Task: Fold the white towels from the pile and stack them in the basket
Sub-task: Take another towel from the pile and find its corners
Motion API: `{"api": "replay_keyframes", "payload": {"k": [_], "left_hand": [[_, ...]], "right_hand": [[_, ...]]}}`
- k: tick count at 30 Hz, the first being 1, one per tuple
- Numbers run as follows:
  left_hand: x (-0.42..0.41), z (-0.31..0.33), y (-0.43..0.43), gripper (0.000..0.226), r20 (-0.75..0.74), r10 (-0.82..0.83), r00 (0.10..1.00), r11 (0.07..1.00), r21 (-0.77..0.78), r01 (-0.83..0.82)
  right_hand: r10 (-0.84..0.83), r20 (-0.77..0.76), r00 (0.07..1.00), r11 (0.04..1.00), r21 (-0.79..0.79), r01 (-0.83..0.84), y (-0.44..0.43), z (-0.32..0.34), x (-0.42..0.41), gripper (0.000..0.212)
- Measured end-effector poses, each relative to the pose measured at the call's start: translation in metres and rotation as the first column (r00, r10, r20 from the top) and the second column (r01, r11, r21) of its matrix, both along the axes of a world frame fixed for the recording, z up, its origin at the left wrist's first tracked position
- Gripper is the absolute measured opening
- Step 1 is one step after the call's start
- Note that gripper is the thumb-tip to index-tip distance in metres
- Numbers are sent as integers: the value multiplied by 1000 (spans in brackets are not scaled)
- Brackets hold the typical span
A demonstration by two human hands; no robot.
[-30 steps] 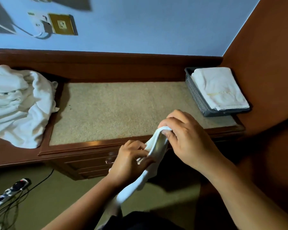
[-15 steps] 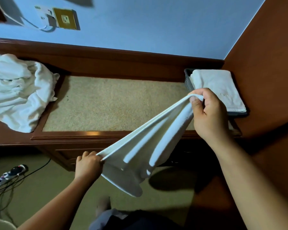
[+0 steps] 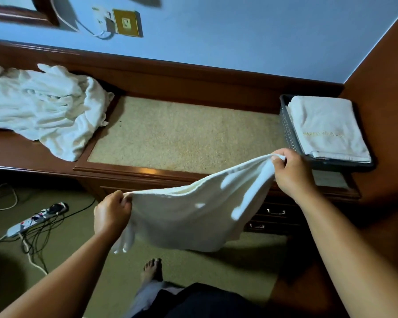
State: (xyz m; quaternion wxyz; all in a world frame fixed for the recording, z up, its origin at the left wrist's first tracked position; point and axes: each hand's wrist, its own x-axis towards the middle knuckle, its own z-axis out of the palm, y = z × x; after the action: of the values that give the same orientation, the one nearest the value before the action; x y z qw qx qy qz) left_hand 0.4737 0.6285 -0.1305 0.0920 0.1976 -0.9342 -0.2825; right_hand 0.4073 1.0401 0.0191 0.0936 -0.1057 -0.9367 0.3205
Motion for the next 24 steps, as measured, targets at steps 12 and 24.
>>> {"api": "replay_keyframes", "payload": {"k": [12,24], "left_hand": [[-24,144,104,4,-363,-540,760,781,122,613],[-61,110,45,24,124,-812,570,558,-120,821]], "right_hand": [[516,93,851,839,-253,-481,-80,-13,30,49],[660,-24,751,739,200,-643,-73,23,10,8]]}}
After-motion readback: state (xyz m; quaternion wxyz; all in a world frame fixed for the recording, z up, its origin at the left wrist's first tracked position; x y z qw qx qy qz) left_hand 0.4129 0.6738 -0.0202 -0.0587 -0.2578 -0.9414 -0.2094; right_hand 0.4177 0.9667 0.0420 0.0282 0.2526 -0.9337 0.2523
